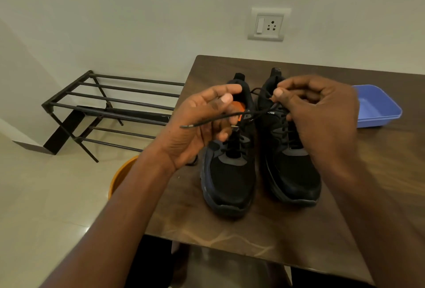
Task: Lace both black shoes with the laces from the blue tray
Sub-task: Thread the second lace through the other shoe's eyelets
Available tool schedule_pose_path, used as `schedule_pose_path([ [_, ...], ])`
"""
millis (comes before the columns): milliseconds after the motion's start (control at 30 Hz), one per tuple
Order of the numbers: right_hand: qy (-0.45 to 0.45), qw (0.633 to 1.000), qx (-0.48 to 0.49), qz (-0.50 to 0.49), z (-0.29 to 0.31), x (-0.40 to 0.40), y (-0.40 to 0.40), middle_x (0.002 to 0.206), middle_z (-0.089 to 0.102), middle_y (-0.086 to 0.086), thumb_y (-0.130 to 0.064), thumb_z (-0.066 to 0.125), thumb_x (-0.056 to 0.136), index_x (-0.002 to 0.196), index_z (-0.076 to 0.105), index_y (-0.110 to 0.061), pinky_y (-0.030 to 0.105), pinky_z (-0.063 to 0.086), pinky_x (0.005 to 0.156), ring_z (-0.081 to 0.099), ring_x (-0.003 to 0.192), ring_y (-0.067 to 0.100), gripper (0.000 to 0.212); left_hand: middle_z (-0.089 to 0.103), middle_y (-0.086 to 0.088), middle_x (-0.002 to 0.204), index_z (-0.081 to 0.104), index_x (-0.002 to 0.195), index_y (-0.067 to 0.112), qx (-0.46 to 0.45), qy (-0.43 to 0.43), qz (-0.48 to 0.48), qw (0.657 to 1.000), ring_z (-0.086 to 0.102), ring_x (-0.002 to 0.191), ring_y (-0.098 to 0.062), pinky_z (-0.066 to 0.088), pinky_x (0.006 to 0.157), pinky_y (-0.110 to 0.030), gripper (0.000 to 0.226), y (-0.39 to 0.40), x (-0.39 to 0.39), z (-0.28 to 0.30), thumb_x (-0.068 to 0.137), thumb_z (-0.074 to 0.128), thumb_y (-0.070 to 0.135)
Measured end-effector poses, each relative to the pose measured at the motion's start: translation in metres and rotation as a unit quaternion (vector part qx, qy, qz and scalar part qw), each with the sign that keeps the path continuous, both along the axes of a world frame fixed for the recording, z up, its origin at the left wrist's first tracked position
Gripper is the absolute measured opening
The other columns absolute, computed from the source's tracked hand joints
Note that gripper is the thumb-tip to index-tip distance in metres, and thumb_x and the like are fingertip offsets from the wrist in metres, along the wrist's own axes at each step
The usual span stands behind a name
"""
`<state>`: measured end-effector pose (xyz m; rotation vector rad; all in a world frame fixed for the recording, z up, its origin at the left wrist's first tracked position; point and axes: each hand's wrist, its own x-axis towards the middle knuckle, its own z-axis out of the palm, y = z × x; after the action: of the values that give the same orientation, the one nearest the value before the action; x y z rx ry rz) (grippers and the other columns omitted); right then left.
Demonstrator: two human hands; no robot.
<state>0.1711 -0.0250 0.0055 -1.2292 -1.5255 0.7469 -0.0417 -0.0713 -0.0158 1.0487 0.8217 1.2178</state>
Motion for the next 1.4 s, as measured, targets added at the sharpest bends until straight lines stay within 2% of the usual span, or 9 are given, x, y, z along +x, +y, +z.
schedule_pose_path([
  [233,-0.084,0.994,0.011,-0.072,-0.012,-0.003,0.002,0.077,0.071,-0.015,-0.027,0.077,0.091,0.097,0.076,-0.026,0.014,0.056,0.065,0.07,0.072,0.001,0.006,0.065,-0.012,0.12,0.063,0.124,0.012,-0.055,-0.016,-0.081,0.995,0.07,0.094,-0.023,0.057,0.076,-0.029,0.029,-0.001,-0.006,-0.006,0.102,0.051,0.026],
  [400,0.261,0.937,-0.216,0.082,0.003,-0.015,-0.011,0.093,0.08,0.007,-0.011,0.073,0.092,0.108,0.073,-0.01,0.022,0.06,0.066,0.078,0.085,0.021,0.016,0.071,-0.006,0.117,0.059,0.137,0.009,-0.023,0.077,0.0,0.997,0.063,0.089,-0.016,0.048,0.067,-0.026,0.044,0.005,0.005,-0.011,0.096,0.067,0.018],
  [567,0.358,0.899,-0.22,0.128,0.006,-0.022,-0.012,0.101,0.079,0.012,-0.009,0.07,0.092,0.111,0.071,-0.005,0.024,0.061,0.07,0.076,0.09,0.023,0.019,0.076,-0.005,0.098,0.068,0.127,0.015,0.001,0.19,0.0,0.982,0.055,0.075,-0.017,0.038,0.061,-0.026,0.031,0.004,0.013,-0.009,0.097,0.067,0.022],
  [700,0.254,0.95,-0.176,0.03,0.004,-0.008,-0.004,0.093,0.08,0.006,-0.014,0.074,0.092,0.107,0.073,-0.01,0.021,0.058,0.064,0.077,0.081,0.017,0.016,0.068,-0.004,0.08,0.079,0.098,0.022,0.017,0.208,0.065,0.976,0.057,0.076,-0.02,0.04,0.066,-0.024,0.018,0.004,0.002,-0.009,0.099,0.063,0.03],
  [800,-0.048,0.993,-0.099,-0.037,-0.005,0.005,0.005,0.08,0.075,-0.002,-0.032,0.077,0.091,0.104,0.074,-0.024,0.022,0.052,0.062,0.07,0.071,0.008,0.016,0.075,0.006,0.083,0.078,0.094,0.013,0.049,0.184,0.16,0.969,0.067,0.082,0.0,0.049,0.073,-0.013,0.018,0.004,0.002,-0.008,0.1,0.063,0.021],
  [900,-0.282,0.954,0.039,-0.09,-0.008,0.001,0.006,0.103,0.061,-0.008,-0.039,0.075,0.092,0.119,0.07,-0.028,0.028,0.044,0.075,0.06,0.096,0.013,0.029,0.074,0.011,0.075,0.076,0.091,0.006,0.074,0.227,0.225,0.944,0.069,0.079,0.002,0.05,0.071,-0.008,0.021,0.007,0.007,-0.01,0.098,0.067,0.023],
  [1100,-0.153,0.979,0.061,0.12,-0.015,-0.022,0.002,0.094,0.068,-0.022,-0.02,0.069,0.097,0.11,0.076,-0.026,0.011,0.051,0.084,0.066,0.093,-0.005,0.016,0.078,-0.003,0.084,0.079,0.088,0.008,0.117,0.296,0.192,0.928,0.075,0.085,-0.013,0.059,0.08,-0.021,0.027,0.012,0.009,-0.021,0.097,0.068,0.031],
  [1267,-0.19,0.979,0.069,0.0,-0.026,-0.012,0.008,0.097,0.073,-0.011,-0.015,0.07,0.096,0.11,0.078,-0.021,0.036,0.06,0.089,0.067,0.092,0.003,0.017,0.08,0.002,0.089,0.078,0.089,0.019,0.102,0.275,0.229,0.928,0.075,0.09,-0.008,0.056,0.08,-0.015,0.015,0.015,0.003,-0.025,0.099,0.068,0.023],
  [1400,-0.215,0.964,0.118,0.105,-0.029,-0.024,0.006,0.12,0.072,-0.006,-0.022,0.071,0.095,0.128,0.07,-0.022,0.037,0.056,0.098,0.066,0.107,0.008,0.032,0.077,0.002,0.088,0.08,0.091,0.017,0.121,0.308,0.243,0.912,0.073,0.087,-0.011,0.056,0.077,-0.018,0.014,0.019,0.003,-0.029,0.094,0.073,0.029],
])
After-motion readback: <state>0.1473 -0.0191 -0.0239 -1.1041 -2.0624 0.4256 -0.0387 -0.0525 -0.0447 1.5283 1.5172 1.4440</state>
